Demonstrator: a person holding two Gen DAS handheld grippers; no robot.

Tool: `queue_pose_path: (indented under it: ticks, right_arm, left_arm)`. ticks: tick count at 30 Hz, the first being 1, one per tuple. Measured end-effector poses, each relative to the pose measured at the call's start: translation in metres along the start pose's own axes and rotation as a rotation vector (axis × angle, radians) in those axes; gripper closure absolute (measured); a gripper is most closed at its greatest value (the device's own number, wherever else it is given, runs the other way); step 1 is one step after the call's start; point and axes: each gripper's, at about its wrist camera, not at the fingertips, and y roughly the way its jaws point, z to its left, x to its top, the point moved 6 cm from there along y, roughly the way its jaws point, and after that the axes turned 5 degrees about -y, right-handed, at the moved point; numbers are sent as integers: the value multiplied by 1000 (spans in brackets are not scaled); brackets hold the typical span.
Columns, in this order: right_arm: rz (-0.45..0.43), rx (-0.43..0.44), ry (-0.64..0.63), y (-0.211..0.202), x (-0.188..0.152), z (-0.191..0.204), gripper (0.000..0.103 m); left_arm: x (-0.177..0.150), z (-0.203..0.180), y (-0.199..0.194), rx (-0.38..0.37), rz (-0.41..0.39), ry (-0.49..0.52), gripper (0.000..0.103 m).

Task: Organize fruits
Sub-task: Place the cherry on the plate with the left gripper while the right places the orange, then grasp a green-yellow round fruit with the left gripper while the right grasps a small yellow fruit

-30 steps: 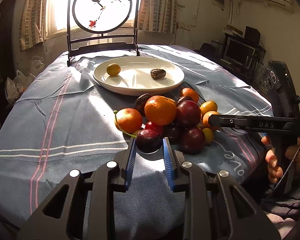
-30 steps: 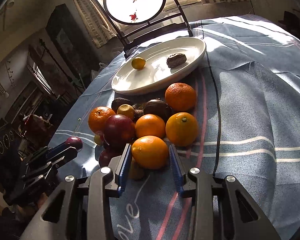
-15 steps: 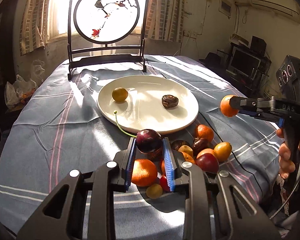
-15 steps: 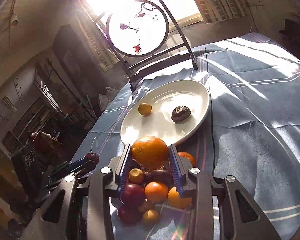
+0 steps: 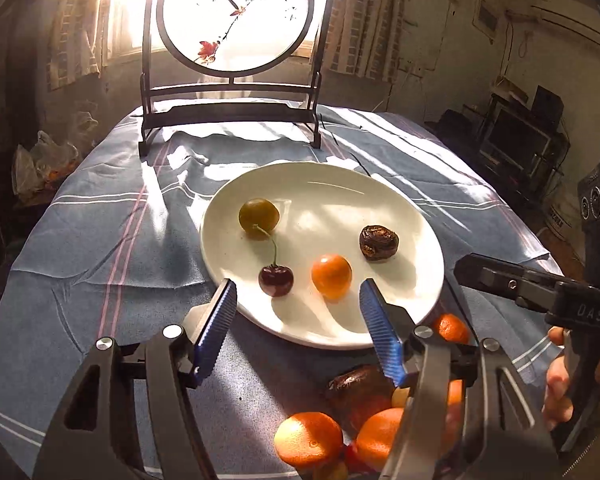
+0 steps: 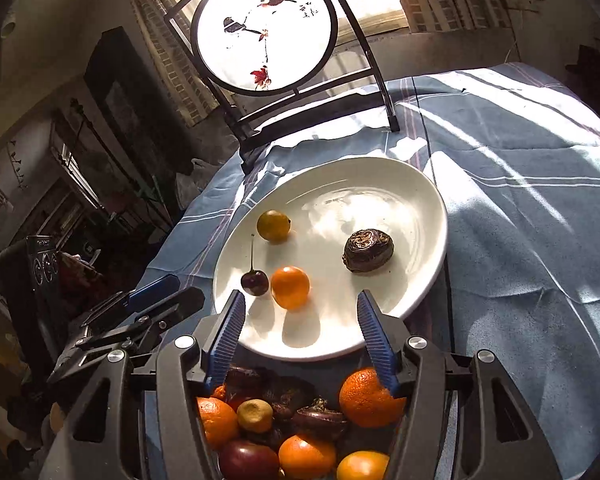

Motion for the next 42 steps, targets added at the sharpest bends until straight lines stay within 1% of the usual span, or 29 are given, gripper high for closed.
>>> queue_pose_path:
  ticks: [3,5,10,12,15,18,20,21,23,24,26,28,32,33,34,35,36,37,39,42]
  right_arm:
    - [-22,-2,-1,-24,-22,-3,44]
    - [-29,-6,18,-37,-37,-8,44]
    - [-38,-4,69,-60,-69,-19,44]
    - [-35,2,79,-66,-80,-20,44]
    - [-32,-11,72,-72,-92,-18,44]
    - [-29,-13,68,-76,-99,-17,44]
    - [-26,-24,61,-77,-103,-17,44]
    - [-20,-26,59,-76,-104,-17,44]
    - [0,-18,54,-73,-109,-16,44]
    - [16,-12,46,-70,-112,-14,44]
    - [51,-4,12,-62,-118,-7,44]
    - [81,7,-38,-53,-124,4,44]
    - [98,5,-133,-39,-132,24,45]
    - [106,0,-148,-35,-135,27,51]
    - [122,-1,-156,-30,-136,28,55]
    - [131,2,-157,-26,-137,29,62]
    - [130,0,-159,-25,-138,29,65]
    - [127,-7,-164,-24,-137,29,66]
    - [131,-15,-168,-22,-137,29,71]
    - [127,-11,-160,-21,-136,27,76]
  left_arm:
    - [-26,-1,-23,-33,1,16,41]
    - [-45,-1,-36,-38,5,36,41]
    - [-97,-2,-47,-3,67,110,41]
    - [-111,-6,-47,13,84,151,41]
    - [-122,-12,-42,39,99,190,41]
    - [-123,-16,-32,47,109,203,52]
    - [-124,-18,-24,35,123,196,64]
    - [-124,-19,-19,34,127,193,67]
    - [-123,-22,-16,25,115,190,78]
    - [-123,-24,-16,22,111,191,80]
    - [-124,-26,-19,28,103,200,81]
    - [-125,-26,-25,17,96,190,81]
    - [-123,-26,-43,1,67,171,81]
    - [-122,-26,-47,0,60,168,81]
    - [-122,-25,-50,-3,55,165,81]
    - [-122,-25,-53,-6,53,163,81]
    - [-122,-24,-55,-7,51,159,81]
    - [-122,-23,-57,-9,49,153,81]
    - [-123,-22,-57,-8,46,147,81]
    - [-124,-21,-56,-14,46,135,81]
